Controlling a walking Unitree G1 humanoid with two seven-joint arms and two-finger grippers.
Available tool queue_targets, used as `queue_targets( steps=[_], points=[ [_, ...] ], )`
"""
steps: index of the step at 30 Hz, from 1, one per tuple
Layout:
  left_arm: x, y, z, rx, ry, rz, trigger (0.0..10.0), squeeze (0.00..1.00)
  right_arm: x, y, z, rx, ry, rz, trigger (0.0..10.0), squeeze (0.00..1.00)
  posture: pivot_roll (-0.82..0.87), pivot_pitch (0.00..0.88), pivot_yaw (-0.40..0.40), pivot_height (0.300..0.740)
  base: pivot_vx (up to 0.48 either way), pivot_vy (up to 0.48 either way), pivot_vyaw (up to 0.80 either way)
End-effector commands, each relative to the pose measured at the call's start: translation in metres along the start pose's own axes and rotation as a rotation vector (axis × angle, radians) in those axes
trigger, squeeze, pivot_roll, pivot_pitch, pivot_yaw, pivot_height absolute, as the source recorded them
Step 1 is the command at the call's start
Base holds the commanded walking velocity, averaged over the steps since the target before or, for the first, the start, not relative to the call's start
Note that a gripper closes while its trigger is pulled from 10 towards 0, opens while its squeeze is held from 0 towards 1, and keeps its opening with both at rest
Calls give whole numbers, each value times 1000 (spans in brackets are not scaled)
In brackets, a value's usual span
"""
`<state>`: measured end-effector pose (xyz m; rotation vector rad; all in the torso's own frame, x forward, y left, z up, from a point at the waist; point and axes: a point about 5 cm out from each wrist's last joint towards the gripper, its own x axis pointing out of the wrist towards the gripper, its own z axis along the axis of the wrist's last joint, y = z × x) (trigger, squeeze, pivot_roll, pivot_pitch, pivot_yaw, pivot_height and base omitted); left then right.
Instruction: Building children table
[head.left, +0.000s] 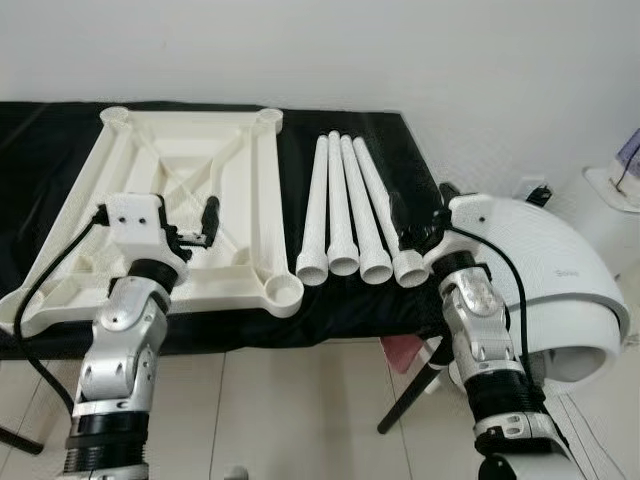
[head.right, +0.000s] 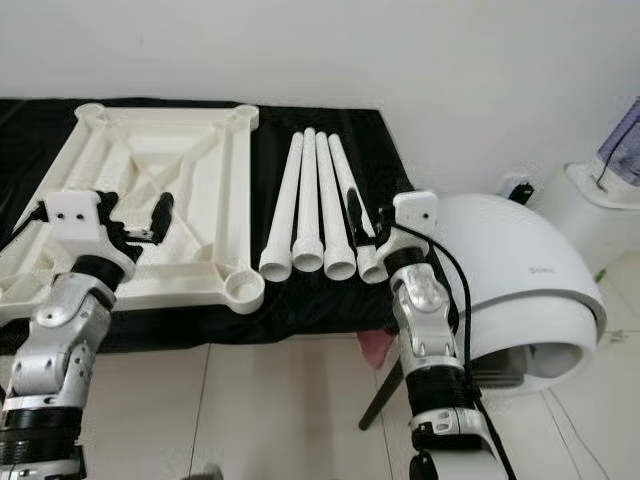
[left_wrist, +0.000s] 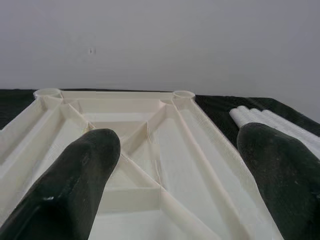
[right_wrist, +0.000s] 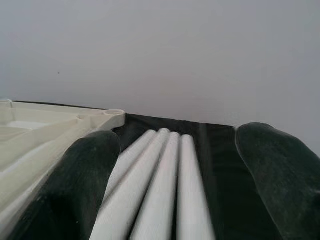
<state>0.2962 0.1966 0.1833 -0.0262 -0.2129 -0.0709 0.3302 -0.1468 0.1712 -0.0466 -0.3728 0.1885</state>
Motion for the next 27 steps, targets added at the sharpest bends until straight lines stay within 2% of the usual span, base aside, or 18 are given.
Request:
queue_targets(
  steps=[1,7,10,13,16,18,23,25,26,27],
  points=[
    [1,1,1,1,1,1,10000,0,2,2,1,10,-9,8,10000,0,38,0,-14,740,277,0,0],
    [4,-2,3,2,-2,-11,10000,0,4,1,3,6,-7,12,10000,0,40,0,-21,740,179,0,0],
    [6,-10,7,27,-9,-81,10000,0,8,-1,8,-2,-14,27,10000,0,43,0,-26,740,0,0,0],
    [7,-13,9,25,-4,-105,10000,0,10,-3,10,-5,-14,31,10000,0,43,0,-33,740,0,0,0],
    [11,-19,13,12,22,-185,10000,0,21,-12,15,5,12,23,10000,0,42,0,-36,740,0,0,0],
    [11,-19,13,12,22,-185,10000,0,21,-12,15,5,12,23,10000,0,42,0,-36,740,0,0,0],
    [12,-34,16,10,63,-307,10000,0,31,-22,8,-9,144,-5,10000,0,35,0,-34,740,0,0,0],
    [7,-49,19,1,67,-425,10000,0,36,-27,5,3,219,-34,10000,0,37,0,-38,740,0,0,0],
    [7,-49,19,1,67,-425,10000,0,36,-27,5,3,219,-34,10000,0,37,0,-38,740,0,0,0],
    [5,-54,21,-2,69,-474,10000,0,38,-29,5,6,247,-46,10000,0,39,0,-39,740,0,0,0]
  ],
)
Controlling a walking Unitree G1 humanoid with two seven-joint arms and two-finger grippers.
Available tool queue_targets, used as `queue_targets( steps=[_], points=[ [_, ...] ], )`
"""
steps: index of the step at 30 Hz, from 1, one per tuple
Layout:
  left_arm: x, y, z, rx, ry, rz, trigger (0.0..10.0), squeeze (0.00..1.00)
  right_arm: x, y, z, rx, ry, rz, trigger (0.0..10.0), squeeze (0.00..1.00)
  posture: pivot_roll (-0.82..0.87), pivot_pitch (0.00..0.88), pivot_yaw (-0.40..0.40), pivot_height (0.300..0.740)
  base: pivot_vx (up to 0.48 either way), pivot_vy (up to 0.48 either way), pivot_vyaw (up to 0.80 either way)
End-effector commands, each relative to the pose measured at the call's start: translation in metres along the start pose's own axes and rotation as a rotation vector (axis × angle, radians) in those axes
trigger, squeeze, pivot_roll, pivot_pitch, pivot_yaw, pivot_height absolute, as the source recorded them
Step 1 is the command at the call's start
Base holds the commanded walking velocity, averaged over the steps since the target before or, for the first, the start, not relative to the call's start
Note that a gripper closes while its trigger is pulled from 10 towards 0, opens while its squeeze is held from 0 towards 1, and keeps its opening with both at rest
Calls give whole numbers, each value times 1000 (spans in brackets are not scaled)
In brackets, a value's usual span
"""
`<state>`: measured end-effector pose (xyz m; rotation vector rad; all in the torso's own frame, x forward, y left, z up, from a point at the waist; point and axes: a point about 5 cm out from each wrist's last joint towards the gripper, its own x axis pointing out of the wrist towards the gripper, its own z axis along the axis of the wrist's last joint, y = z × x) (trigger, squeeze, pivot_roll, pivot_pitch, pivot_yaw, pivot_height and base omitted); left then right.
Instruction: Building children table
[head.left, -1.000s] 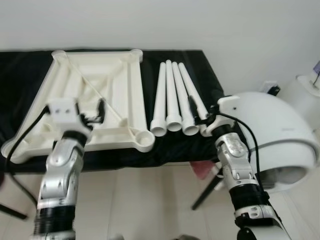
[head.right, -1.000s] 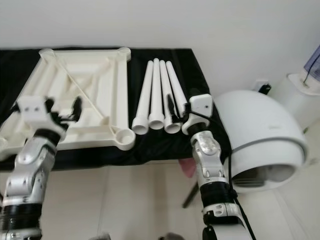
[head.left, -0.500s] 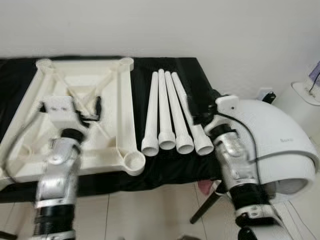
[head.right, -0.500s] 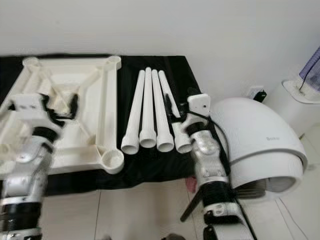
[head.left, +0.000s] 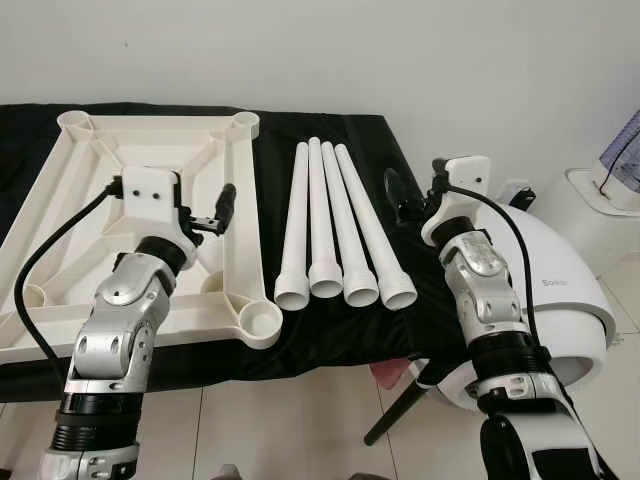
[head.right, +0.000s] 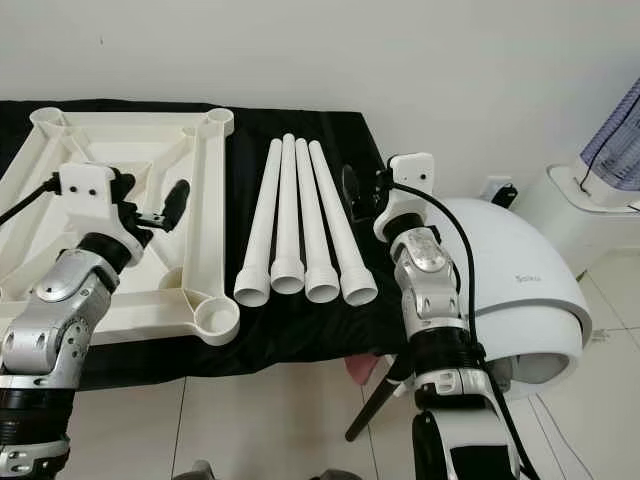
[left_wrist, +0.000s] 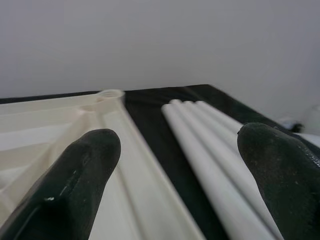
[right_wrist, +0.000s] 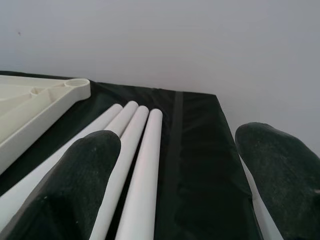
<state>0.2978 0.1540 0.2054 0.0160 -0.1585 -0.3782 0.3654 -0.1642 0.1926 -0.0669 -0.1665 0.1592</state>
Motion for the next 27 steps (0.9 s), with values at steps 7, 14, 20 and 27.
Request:
queue_targets(
  steps=[7,14,20,27],
  points=[
    [-2,-46,7,16,33,-410,10000,0,12,-15,-13,62,220,-76,10000,0,43,2,-40,740,0,0,0],
    [-4,-52,6,32,64,-446,10000,0,15,-15,-24,85,365,-51,10000,0,37,22,-31,740,0,0,0],
    [-4,-52,9,34,74,-461,10000,0,17,-8,-30,59,431,17,10000,0,41,31,-34,740,0,0,0],
    [-5,-50,10,35,76,-448,10000,0,21,4,-34,61,495,99,10000,0,52,32,-48,740,0,0,0]
  ],
)
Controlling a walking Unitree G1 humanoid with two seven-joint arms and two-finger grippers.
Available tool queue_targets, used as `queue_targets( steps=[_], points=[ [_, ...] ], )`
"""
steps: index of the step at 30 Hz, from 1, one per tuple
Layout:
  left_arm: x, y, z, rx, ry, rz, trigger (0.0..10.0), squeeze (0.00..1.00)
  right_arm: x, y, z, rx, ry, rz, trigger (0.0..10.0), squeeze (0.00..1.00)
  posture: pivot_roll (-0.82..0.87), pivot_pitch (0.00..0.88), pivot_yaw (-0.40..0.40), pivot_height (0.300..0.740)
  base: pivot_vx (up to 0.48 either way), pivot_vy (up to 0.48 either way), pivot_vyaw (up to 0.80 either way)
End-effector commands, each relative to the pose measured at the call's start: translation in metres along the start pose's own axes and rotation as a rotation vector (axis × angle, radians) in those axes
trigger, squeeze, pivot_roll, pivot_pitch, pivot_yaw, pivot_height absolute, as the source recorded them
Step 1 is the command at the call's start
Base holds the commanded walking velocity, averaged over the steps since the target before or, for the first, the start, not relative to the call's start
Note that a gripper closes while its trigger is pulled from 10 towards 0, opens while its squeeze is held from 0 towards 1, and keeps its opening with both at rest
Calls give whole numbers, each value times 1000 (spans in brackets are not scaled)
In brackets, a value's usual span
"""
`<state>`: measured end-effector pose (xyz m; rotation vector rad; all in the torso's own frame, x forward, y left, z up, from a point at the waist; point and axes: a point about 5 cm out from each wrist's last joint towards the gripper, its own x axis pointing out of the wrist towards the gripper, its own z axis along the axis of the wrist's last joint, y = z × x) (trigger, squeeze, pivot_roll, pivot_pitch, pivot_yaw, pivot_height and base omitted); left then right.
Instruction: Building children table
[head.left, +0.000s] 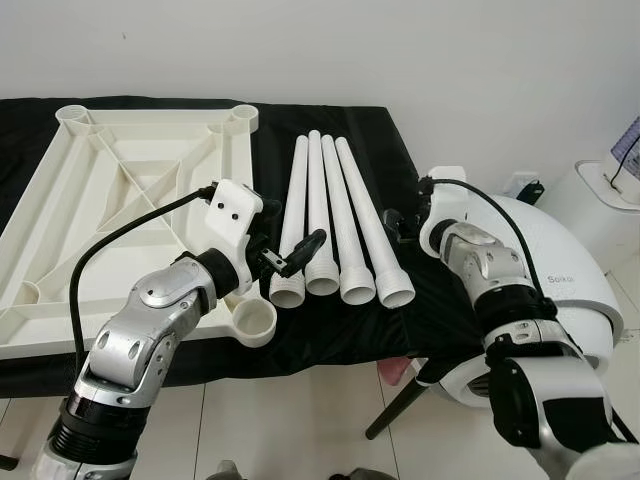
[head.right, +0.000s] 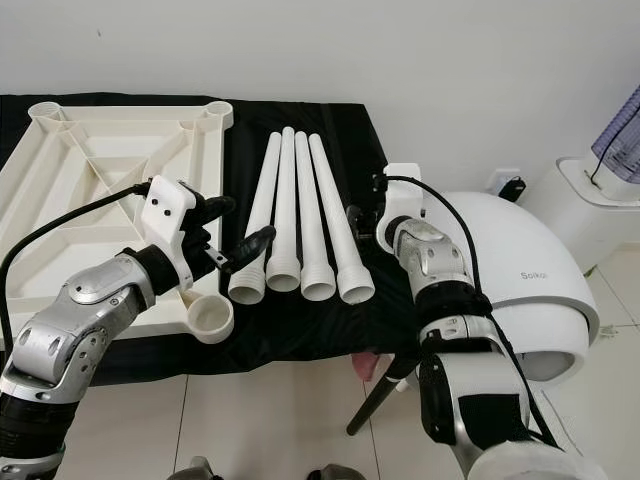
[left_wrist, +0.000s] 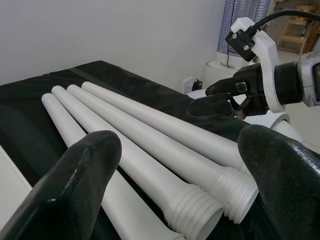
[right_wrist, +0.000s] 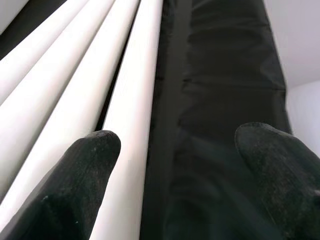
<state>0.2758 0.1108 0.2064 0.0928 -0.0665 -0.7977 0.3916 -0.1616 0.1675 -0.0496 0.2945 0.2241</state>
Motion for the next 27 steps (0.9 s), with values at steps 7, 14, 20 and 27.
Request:
queue_targets(
  steps=[7,14,20,27],
  points=[
    [-1,-1,8,12,-18,1,10000,0,6,10,-12,31,122,36,10000,0,56,34,-61,740,0,0,0],
    [-1,0,9,-1,-27,24,10000,0,9,14,-27,74,210,37,10000,0,58,30,-70,740,0,0,0],
    [-1,2,9,-5,-33,38,10000,0,10,22,-43,67,287,53,10000,0,54,18,-79,740,0,0,0],
    [1,2,10,-13,-43,46,10000,0,10,26,-50,52,321,42,10000,0,57,6,-85,740,0,0,0]
  ],
)
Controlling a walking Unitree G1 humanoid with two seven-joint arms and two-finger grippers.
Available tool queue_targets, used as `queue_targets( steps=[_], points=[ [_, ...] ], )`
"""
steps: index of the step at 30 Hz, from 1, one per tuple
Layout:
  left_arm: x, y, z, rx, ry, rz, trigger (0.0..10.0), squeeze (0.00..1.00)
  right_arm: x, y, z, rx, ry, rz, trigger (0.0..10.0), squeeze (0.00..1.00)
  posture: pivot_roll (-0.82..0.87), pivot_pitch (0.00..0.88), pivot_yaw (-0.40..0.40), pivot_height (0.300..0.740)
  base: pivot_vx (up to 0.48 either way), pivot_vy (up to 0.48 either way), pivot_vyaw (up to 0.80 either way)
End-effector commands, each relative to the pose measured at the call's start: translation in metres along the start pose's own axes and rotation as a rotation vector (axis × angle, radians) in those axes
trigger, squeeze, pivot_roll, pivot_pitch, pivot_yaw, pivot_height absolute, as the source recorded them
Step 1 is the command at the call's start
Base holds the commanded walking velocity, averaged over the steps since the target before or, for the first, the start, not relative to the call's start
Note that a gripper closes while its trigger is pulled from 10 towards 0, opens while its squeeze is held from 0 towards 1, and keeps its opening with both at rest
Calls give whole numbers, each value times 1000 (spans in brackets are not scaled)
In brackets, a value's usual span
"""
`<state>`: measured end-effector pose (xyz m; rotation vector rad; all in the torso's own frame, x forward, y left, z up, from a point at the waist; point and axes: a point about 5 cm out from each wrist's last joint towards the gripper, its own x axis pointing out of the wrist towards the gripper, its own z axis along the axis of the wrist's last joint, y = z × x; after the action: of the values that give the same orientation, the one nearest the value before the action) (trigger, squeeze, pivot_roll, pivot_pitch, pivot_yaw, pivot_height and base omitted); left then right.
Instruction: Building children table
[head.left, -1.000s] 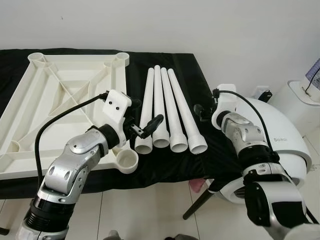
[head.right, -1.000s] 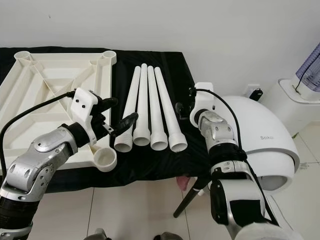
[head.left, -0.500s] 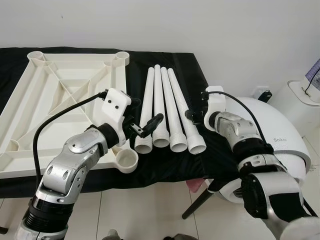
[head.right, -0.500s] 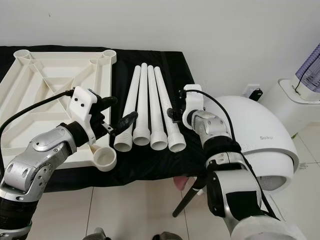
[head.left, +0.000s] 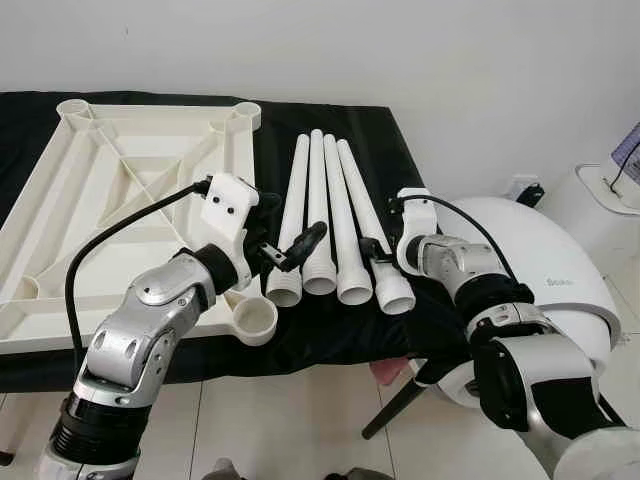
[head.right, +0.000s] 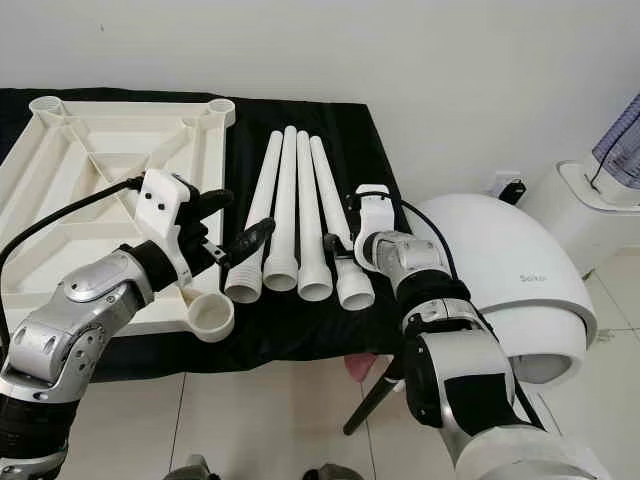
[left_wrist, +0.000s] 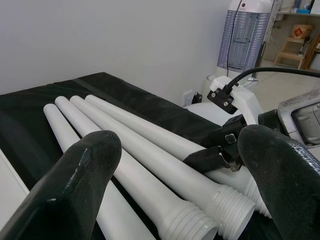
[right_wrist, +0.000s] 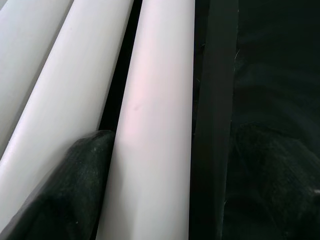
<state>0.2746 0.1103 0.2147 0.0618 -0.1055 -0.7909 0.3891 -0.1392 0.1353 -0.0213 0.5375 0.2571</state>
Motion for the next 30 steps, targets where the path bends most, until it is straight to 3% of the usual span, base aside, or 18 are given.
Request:
queue_targets(
  steps=[1,6,7,8,9,18,30],
  points=[
    [1,3,1,1,3,39,10000,0,4,2,-21,8,92,-10,10000,0,57,6,-85,740,0,0,0],
    [1,4,1,2,2,47,10000,0,4,1,-22,2,104,-32,10000,0,60,0,-88,740,0,0,0],
    [1,4,1,2,2,48,10000,0,4,0,-23,-4,110,-49,4000,0,59,0,-89,740,0,0,0],
    [0,5,1,2,1,49,10000,0,5,0,-23,-8,114,-60,4000,0,59,0,-89,740,0,0,0],
    [1,5,1,3,1,51,10000,0,5,-1,-24,-4,122,-62,0,0,59,0,-89,740,0,0,0],
    [0,6,2,5,-2,55,10000,0,4,-4,-21,-14,117,-92,0,0,59,0,-90,740,0,0,0],
    [-1,10,3,-16,-4,59,10000,0,2,-14,-17,59,105,-178,0,0,61,0,-81,740,0,0,0]
  ],
)
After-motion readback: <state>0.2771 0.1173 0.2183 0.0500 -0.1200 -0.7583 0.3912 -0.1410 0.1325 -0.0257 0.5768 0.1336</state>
